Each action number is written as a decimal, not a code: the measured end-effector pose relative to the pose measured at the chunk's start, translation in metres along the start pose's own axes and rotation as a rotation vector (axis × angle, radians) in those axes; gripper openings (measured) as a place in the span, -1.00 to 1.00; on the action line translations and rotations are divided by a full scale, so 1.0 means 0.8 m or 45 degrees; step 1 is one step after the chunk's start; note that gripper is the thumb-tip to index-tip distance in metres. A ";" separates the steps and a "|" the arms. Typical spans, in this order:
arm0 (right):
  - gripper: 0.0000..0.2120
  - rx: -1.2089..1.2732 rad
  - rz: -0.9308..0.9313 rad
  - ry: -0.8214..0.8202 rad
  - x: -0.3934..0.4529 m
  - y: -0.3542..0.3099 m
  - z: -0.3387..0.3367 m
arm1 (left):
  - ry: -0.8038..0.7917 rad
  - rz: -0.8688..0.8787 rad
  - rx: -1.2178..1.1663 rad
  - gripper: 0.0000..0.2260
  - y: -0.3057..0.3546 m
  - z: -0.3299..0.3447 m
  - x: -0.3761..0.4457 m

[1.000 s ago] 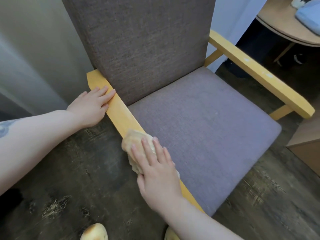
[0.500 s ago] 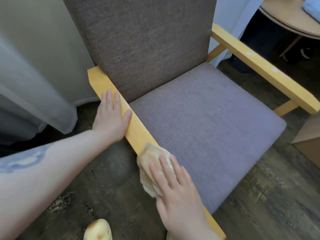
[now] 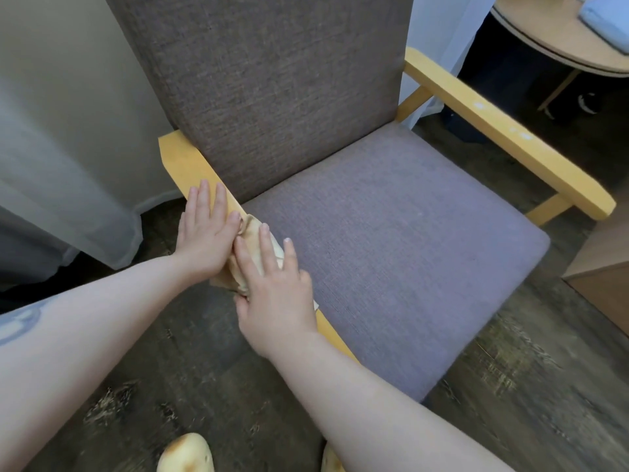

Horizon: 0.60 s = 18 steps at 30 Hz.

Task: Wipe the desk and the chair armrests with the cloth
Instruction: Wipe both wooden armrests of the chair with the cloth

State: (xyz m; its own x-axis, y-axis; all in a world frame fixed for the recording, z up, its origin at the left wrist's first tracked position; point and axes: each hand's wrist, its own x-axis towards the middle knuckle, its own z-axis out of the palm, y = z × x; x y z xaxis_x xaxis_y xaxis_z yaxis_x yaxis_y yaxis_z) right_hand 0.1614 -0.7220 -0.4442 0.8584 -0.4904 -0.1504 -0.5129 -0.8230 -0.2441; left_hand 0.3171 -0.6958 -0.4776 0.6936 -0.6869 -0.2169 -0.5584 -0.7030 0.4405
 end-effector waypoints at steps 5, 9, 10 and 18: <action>-0.24 0.016 -0.047 0.032 -0.114 0.041 -0.007 | -0.025 -0.029 0.056 -0.40 0.002 -0.002 -0.003; -0.51 -0.071 -0.069 0.156 -0.222 0.094 0.008 | -0.029 0.005 0.115 -0.36 0.003 -0.004 -0.007; -0.66 -0.202 -0.106 0.193 -0.232 0.102 0.014 | -0.031 0.007 0.117 -0.36 0.004 -0.004 -0.008; -0.33 -0.010 0.003 0.056 -0.139 0.053 -0.002 | -0.118 -0.083 0.054 -0.39 0.004 -0.008 0.002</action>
State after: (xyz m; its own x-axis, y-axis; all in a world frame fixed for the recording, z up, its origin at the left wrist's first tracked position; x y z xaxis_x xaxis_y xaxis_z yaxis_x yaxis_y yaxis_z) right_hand 0.0444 -0.7032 -0.4362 0.8567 -0.5042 -0.1088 -0.5149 -0.8240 -0.2365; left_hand 0.3194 -0.6978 -0.4706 0.6851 -0.6522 -0.3244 -0.5335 -0.7525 0.3862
